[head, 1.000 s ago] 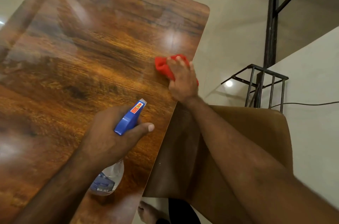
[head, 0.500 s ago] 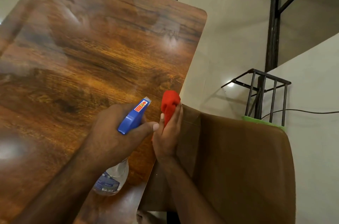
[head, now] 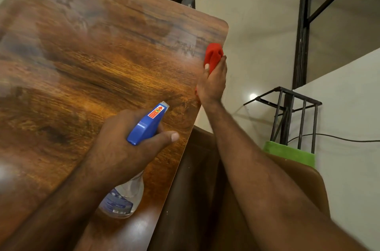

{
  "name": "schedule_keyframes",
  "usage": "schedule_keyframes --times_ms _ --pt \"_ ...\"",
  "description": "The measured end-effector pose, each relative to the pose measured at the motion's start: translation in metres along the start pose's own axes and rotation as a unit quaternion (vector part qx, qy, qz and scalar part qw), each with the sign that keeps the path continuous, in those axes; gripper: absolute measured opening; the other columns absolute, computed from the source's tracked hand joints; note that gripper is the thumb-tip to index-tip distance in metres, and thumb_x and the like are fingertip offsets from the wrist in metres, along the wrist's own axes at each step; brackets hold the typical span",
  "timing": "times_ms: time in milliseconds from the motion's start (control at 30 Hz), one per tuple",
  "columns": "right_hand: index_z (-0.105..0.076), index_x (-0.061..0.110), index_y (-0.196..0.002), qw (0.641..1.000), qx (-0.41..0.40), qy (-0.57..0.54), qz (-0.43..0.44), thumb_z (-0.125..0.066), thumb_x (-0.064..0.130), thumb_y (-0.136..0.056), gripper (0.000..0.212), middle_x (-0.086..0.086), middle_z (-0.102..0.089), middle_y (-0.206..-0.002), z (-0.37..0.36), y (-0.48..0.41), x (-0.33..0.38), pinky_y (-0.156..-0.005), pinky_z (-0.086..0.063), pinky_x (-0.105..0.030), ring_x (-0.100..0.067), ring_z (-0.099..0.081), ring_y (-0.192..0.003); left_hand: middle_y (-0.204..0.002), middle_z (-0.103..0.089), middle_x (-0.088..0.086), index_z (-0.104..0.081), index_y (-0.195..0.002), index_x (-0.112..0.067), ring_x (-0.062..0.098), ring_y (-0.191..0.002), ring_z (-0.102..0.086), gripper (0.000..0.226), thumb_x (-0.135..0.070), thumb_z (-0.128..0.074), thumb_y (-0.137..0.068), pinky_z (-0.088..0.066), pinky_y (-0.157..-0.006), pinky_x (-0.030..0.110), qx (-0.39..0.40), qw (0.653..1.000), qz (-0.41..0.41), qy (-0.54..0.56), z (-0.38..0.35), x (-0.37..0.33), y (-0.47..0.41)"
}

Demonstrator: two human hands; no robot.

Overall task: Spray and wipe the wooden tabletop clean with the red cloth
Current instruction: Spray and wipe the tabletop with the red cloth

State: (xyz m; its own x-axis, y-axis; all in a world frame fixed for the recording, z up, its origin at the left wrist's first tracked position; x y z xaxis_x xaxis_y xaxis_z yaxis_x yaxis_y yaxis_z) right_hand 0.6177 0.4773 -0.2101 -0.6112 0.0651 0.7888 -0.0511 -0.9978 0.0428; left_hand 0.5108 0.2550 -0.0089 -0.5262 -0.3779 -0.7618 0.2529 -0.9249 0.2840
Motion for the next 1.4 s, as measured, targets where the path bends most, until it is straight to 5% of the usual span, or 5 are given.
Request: schedule_keyframes --times_ms 400,667,1000,1167,1400 --pt "-0.021 0.01 -0.166 0.995 0.012 0.09 0.036 -0.047 0.028 -0.11 0.064 -0.009 -0.041 -0.163 0.001 -0.141 0.026 -0.115 -0.038 -0.033 -0.027 -0.045 -0.145 -0.066 -0.066 -0.001 -0.064 -0.069 -0.023 0.016 -0.057 -0.063 0.044 -0.067 -0.067 -0.076 -0.051 -0.051 0.021 -0.001 1.0 -0.006 -0.004 0.018 0.011 -0.023" --pt "-0.046 0.024 -0.157 0.972 0.102 0.132 0.163 -0.049 0.033 -0.091 0.066 -0.01 -0.049 -0.157 0.005 -0.152 0.014 -0.122 -0.033 -0.046 -0.032 -0.041 -0.147 -0.062 -0.064 0.001 -0.062 -0.068 -0.024 0.018 -0.054 -0.061 0.041 -0.065 -0.064 -0.072 -0.051 -0.049 0.028 -0.012 1.0 -0.018 0.022 0.021 0.03 -0.011" --pt "-0.049 0.02 -0.156 0.94 0.173 0.142 0.256 -0.057 0.007 -0.089 0.068 -0.007 -0.046 -0.162 0.027 -0.041 -0.002 -0.128 -0.016 -0.056 -0.027 -0.031 -0.156 -0.059 -0.063 -0.001 -0.063 -0.068 -0.022 0.017 -0.054 -0.061 0.038 -0.056 -0.075 -0.079 -0.046 -0.05 0.018 -0.039 0.999 -0.009 0.037 0.028 0.045 0.052" --pt "-0.053 0.014 -0.153 0.939 0.165 0.116 0.277 -0.058 0.008 -0.087 0.066 -0.01 -0.052 -0.157 0.031 0.048 -0.013 -0.127 -0.018 -0.059 -0.031 -0.037 -0.152 -0.057 -0.063 0.002 -0.063 -0.068 -0.02 0.018 -0.05 -0.06 0.038 -0.055 -0.074 -0.079 -0.051 -0.051 0.034 -0.052 0.997 0.01 0.054 0.03 0.061 0.098" --pt "-0.045 0.02 -0.159 0.932 0.18 0.111 0.293 -0.06 0.004 -0.091 0.071 0.001 -0.046 -0.162 0.033 0.17 -0.033 -0.132 -0.003 -0.044 -0.019 -0.03 -0.157 -0.053 -0.06 -0.003 -0.062 -0.063 -0.022 0.012 -0.047 -0.057 0.035 -0.049 -0.08 -0.078 -0.043 -0.046 0.015 -0.09 0.995 -0.005 0.048 0.034 0.081 0.185"
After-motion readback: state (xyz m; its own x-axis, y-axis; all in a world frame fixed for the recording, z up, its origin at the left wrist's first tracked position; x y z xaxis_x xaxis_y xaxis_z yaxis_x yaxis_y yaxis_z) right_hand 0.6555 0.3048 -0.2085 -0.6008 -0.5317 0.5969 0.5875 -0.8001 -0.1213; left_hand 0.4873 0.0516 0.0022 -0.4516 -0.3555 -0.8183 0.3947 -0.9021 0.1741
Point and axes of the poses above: each hand's wrist, its own y-axis away from the middle knuckle, its own z-axis out of the back of the hand, x = y × z, the point moved 1 cm from there along -y, towards the middle knuckle
